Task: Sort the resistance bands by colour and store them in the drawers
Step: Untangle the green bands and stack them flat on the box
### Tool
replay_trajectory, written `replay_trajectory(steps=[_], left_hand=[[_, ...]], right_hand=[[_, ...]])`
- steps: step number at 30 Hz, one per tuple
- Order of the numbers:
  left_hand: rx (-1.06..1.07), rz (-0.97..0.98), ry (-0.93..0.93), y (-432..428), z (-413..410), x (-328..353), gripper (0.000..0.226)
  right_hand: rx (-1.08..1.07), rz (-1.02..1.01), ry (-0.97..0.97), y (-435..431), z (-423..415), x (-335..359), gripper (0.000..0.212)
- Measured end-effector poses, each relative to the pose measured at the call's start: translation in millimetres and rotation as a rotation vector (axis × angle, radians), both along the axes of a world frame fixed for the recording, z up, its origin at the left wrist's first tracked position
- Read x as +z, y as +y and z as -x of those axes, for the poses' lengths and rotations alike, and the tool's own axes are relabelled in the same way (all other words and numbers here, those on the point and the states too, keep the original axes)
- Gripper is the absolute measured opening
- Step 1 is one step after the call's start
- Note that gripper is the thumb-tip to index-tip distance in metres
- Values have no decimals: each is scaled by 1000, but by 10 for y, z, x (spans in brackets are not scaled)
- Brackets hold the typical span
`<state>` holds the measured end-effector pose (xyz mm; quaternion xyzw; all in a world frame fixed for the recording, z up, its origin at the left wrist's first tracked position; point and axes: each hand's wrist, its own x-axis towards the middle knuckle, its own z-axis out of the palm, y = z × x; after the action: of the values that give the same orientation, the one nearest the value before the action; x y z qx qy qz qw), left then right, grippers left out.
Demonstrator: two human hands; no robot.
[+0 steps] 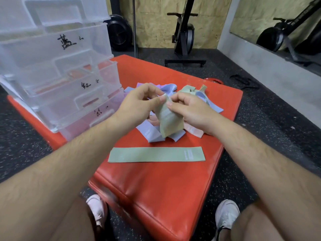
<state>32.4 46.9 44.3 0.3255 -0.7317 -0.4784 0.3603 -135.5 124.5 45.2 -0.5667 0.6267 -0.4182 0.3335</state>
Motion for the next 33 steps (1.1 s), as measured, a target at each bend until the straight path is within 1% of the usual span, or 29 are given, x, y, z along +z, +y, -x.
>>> replay_trajectory(steps=[2, 4, 5, 9, 11, 13, 15, 17, 20, 22, 24, 27, 28, 30, 33], left_hand=[[-4, -20, -19, -17, -26, -22, 7], [-26, -15, -56, -6, -40, -36, 12], [-32, -2, -84, 7, -46, -35, 15], [-67, 15, -149, 19, -96, -3, 17], [-84, 20, -162, -2, -136, -10, 11], [-98, 24, -132, -10, -174, -41, 6], [-78, 33, -106, -15, -198, -85, 13], [-35, 46, -101, -16, -227, -100, 16], [-1, 49, -88, -48, -282, -110, 15], [22, 58, -80, -74, -326, -122, 14], [51, 54, -64, -92, -368, -128, 13], [109, 7, -16, -143, -466, -116, 12], [131, -16, -11, -172, -514, -117, 13], [166, -61, -14, -222, -604, -142, 16], [190, -94, -67, -234, -698, -240, 16]], right_hand=[[27, 17, 104, 2, -44, -36, 26], [31, 20, 218, -7, -79, -64, 33], [33, 11, 238, -19, -82, -78, 36], [79, 0, 222, -31, -99, -99, 30], [107, 7, 207, -34, -101, -104, 31], [148, 0, 151, -37, -103, -101, 26], [185, -39, 89, -37, -84, -107, 23], [205, -82, 69, -32, -59, -101, 21], [237, -152, 82, -27, 7, -74, 21], [263, -212, 79, -17, 75, -29, 30], [284, -270, 110, 6, 153, 3, 34], [309, -332, 234, 64, 293, 5, 16], [308, -353, 277, 83, 333, 0, 16], [286, -387, 323, 119, 421, -16, 21], [261, -437, 309, 203, 524, -21, 24]])
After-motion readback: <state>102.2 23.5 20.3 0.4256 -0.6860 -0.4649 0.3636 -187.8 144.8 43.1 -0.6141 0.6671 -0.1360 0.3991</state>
